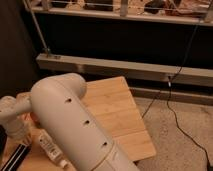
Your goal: Push the eraser across the table
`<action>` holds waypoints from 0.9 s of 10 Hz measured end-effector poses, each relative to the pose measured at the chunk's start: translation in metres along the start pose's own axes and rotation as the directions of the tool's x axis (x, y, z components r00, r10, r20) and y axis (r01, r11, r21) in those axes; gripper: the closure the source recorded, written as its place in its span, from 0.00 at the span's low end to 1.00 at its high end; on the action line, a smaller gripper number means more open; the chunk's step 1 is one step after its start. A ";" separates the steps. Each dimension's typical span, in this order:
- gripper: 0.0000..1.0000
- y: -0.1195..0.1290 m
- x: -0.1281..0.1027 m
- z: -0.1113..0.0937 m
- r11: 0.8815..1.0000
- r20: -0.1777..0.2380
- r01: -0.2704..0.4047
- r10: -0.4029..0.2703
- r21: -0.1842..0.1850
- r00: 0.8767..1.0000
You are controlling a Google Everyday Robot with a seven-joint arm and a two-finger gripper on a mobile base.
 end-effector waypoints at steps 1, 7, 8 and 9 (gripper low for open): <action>1.00 0.015 -0.005 -0.003 0.999 0.007 0.013 -0.013 -0.032 1.000; 1.00 0.103 0.004 -0.023 0.973 0.006 0.198 -0.199 -0.119 0.980; 1.00 0.099 0.001 -0.028 0.975 0.015 0.195 -0.195 -0.110 0.981; 1.00 0.087 -0.003 -0.035 0.980 0.029 0.180 -0.178 -0.086 0.984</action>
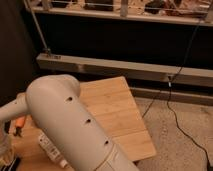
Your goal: Push the eraser across the table
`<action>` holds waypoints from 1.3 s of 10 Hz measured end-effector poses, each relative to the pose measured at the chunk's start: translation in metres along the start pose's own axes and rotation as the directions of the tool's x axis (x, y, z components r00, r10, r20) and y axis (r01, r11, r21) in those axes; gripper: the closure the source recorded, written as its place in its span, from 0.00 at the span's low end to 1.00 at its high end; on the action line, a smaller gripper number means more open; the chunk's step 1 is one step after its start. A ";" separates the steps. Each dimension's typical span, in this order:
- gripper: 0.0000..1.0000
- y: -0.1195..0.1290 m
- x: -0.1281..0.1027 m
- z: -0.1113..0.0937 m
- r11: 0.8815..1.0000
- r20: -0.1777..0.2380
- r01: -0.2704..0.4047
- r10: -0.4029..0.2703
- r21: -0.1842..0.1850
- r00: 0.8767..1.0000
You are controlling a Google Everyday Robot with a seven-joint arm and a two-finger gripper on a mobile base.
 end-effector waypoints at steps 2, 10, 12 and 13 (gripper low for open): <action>1.00 -0.036 -0.007 -0.027 0.995 0.063 -0.056 0.051 0.084 0.997; 1.00 -0.059 0.014 -0.031 0.971 0.103 -0.095 0.074 0.219 0.992; 1.00 -0.048 0.014 -0.015 0.973 0.078 -0.064 0.048 0.222 0.996; 1.00 -0.044 0.012 -0.009 0.974 0.070 -0.053 0.039 0.221 0.997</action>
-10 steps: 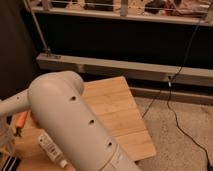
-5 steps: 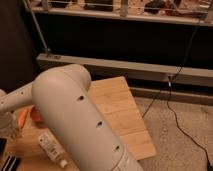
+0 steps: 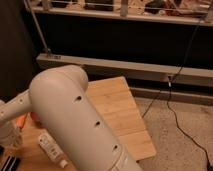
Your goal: Push the eraser across the table
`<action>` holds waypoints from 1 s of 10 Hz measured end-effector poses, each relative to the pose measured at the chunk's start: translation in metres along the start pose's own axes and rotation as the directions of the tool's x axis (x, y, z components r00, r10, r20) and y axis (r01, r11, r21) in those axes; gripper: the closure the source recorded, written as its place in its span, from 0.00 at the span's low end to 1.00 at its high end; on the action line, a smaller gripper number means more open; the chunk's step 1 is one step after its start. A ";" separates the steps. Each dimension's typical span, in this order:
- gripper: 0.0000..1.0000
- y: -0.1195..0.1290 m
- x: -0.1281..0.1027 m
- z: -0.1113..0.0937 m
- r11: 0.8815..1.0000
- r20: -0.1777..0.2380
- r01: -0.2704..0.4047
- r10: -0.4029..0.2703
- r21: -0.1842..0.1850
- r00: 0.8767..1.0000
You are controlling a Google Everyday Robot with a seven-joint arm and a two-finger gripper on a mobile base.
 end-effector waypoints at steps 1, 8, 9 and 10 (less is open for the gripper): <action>1.00 0.002 -0.002 0.005 1.000 -0.004 0.007 -0.007 0.003 1.000; 1.00 0.001 -0.015 0.034 1.000 -0.024 0.012 -0.011 0.009 1.000; 1.00 0.006 -0.015 0.037 1.000 -0.033 0.022 -0.022 0.000 0.999; 1.00 0.012 -0.015 0.038 0.999 -0.040 0.036 -0.036 -0.011 0.999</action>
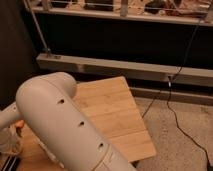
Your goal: Push the eraser across the table
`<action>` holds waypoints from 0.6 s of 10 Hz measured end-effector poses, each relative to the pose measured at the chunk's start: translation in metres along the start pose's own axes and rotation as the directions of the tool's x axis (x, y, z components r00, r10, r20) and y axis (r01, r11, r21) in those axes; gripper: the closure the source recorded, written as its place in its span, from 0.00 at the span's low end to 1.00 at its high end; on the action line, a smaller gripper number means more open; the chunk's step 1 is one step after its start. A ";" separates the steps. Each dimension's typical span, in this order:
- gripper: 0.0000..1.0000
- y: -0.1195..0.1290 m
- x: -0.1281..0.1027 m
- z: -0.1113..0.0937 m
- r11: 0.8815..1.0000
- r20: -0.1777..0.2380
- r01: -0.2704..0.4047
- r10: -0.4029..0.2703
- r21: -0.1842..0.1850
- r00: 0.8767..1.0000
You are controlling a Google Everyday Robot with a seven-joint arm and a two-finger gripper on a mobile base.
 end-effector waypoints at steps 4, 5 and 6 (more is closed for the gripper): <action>1.00 0.070 0.009 0.008 0.980 -0.064 0.166 -0.174 -0.110 0.983; 1.00 0.089 0.013 0.009 0.967 -0.080 0.206 -0.219 -0.151 0.972; 1.00 0.116 0.018 0.010 0.941 -0.097 0.261 -0.287 -0.214 0.953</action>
